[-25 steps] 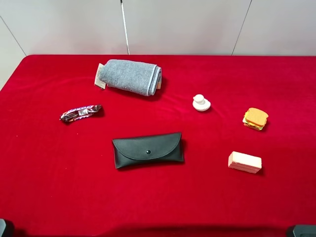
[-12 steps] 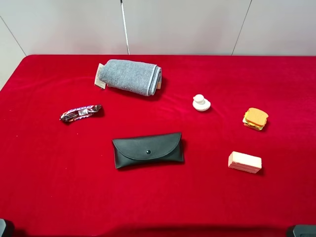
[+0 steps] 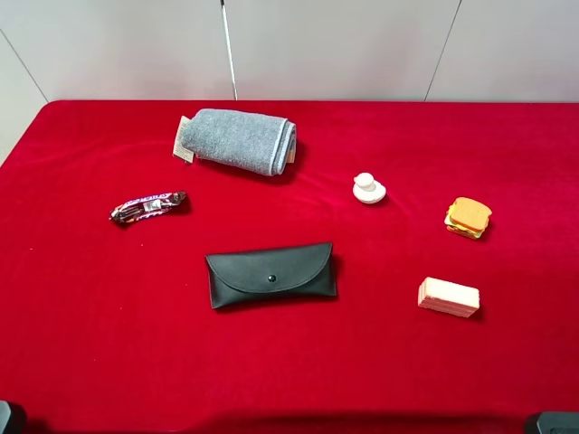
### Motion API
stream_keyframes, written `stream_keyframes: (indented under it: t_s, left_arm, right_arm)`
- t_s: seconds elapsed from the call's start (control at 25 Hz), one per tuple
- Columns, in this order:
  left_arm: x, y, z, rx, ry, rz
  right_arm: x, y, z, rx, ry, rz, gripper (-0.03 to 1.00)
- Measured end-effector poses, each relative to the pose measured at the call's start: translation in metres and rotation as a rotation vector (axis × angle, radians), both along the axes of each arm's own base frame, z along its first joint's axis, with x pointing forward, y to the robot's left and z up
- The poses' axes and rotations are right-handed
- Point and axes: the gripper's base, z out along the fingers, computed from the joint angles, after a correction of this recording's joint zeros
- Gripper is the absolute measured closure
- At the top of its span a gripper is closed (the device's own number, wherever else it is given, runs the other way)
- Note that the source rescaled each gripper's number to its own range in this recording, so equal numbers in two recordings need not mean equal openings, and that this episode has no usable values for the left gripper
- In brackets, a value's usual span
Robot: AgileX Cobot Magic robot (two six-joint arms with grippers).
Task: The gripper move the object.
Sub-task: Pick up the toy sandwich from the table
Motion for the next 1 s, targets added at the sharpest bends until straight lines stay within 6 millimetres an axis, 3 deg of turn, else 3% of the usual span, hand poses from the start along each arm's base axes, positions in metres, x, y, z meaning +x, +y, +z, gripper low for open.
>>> stream_keyframes:
  t_s: [0.52,1.0]
  left_arm:
    - [0.000,0.000,0.000,0.000,0.000,0.000]
    - [0.000,0.000,0.000,0.000,0.000,0.000]
  right_arm:
    - [0.049,0.003,0.040,-0.009,0.187,0.007,-0.03]
    - [0.113,0.007,0.053,-0.125,0.391,0.123,-0.03]
